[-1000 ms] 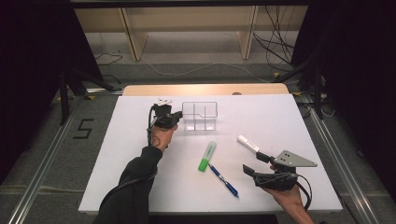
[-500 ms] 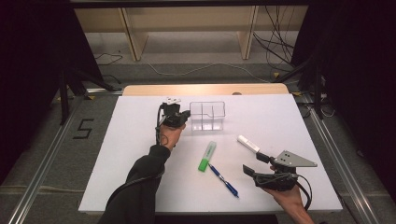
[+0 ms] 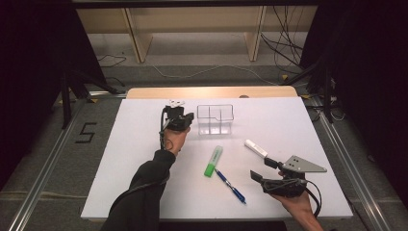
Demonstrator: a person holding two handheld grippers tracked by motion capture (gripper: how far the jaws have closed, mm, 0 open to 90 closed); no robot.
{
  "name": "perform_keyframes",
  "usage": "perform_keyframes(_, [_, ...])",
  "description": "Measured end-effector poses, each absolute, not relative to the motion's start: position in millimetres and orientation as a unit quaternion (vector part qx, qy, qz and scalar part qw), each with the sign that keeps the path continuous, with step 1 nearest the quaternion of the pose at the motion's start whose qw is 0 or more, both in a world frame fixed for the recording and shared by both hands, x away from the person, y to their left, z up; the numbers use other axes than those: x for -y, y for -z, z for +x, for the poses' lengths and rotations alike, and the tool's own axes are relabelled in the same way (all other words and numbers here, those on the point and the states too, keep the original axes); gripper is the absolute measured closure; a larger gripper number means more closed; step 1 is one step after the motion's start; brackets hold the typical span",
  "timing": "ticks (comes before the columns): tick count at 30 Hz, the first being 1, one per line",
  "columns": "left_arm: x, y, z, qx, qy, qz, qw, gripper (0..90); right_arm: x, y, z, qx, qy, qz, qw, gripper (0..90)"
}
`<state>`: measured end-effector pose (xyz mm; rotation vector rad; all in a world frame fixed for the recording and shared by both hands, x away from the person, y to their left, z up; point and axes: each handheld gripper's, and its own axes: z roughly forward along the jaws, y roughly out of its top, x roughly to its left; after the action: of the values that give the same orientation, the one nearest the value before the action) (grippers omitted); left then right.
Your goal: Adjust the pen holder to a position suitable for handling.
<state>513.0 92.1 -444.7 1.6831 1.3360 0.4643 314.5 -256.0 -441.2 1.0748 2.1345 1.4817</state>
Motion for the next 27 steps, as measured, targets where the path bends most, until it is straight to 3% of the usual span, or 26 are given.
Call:
perform_keyframes(7, [-114, 432, 499, -0.548, -0.174, 0.671, 0.468, 79.1, 255, 441, 315, -0.749, -0.518, 0.379, 0.164, 27.3])
perform_keyframes(17, [-136, 417, 458, -0.504, -0.154, 0.704, 0.476, 55.3, 255, 442, 314, -0.751, -0.515, 0.381, 0.162, 27.3])
perform_keyframes(27, [-139, 410, 424, -0.468, -0.144, 0.72, 0.492, 40.5, 253, 443, 315, -0.755, -0.51, 0.38, 0.156, 27.3])
